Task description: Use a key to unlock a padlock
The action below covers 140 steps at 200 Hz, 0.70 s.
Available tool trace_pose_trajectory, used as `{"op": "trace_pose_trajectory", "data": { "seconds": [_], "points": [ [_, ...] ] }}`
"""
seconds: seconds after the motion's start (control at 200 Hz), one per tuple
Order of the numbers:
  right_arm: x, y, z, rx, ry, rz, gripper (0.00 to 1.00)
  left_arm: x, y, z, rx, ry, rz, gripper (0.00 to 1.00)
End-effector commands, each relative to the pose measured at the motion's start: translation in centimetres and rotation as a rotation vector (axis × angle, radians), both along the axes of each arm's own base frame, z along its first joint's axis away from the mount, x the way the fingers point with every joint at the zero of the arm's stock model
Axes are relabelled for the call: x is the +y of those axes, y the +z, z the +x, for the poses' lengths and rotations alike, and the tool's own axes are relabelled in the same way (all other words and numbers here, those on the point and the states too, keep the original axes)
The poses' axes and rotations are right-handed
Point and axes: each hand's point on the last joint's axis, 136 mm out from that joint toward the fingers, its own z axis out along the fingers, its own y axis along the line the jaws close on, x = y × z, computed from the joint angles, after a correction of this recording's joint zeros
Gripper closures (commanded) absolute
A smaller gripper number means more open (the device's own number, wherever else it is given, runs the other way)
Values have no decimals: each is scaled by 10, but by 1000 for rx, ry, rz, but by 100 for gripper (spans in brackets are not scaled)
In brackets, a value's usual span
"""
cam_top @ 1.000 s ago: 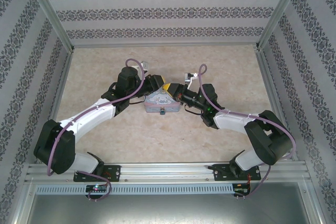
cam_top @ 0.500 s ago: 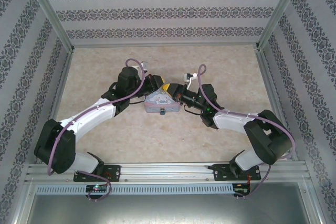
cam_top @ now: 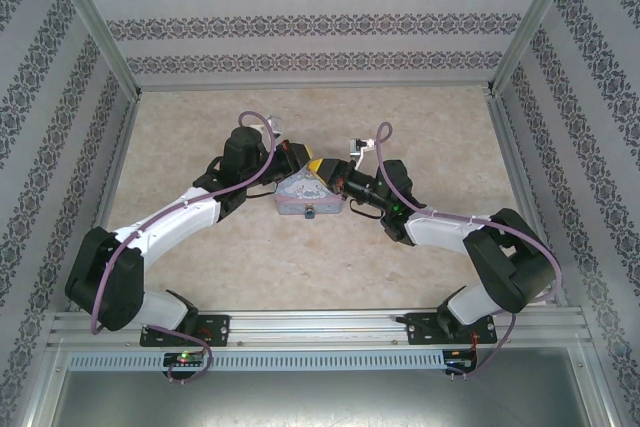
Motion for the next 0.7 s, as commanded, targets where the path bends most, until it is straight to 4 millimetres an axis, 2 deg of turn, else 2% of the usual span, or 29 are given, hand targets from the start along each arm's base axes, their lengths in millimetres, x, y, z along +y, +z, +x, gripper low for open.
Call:
{"op": "trace_pose_trajectory", "data": {
  "seconds": [0.0,0.1,0.23,0.305,0.555,0.694],
  "points": [
    [6,21,2,-53,1,44,100,-4,9,3,-42,-25,-39,100],
    [5,23,4,-55,-7,48,99,-4,11,3,-40,-21,-54,100],
    [-4,27,8,-61,-47,59,65,1,15,6,-37,31,-88,100],
    [-11,31,10,-69,-75,68,54,4,18,8,-30,58,-112,100],
    [-25,43,15,-107,-152,82,50,15,31,15,-31,155,-197,100],
    [-21,43,17,-113,-159,88,52,19,37,15,-48,186,-232,100]
  ]
}}
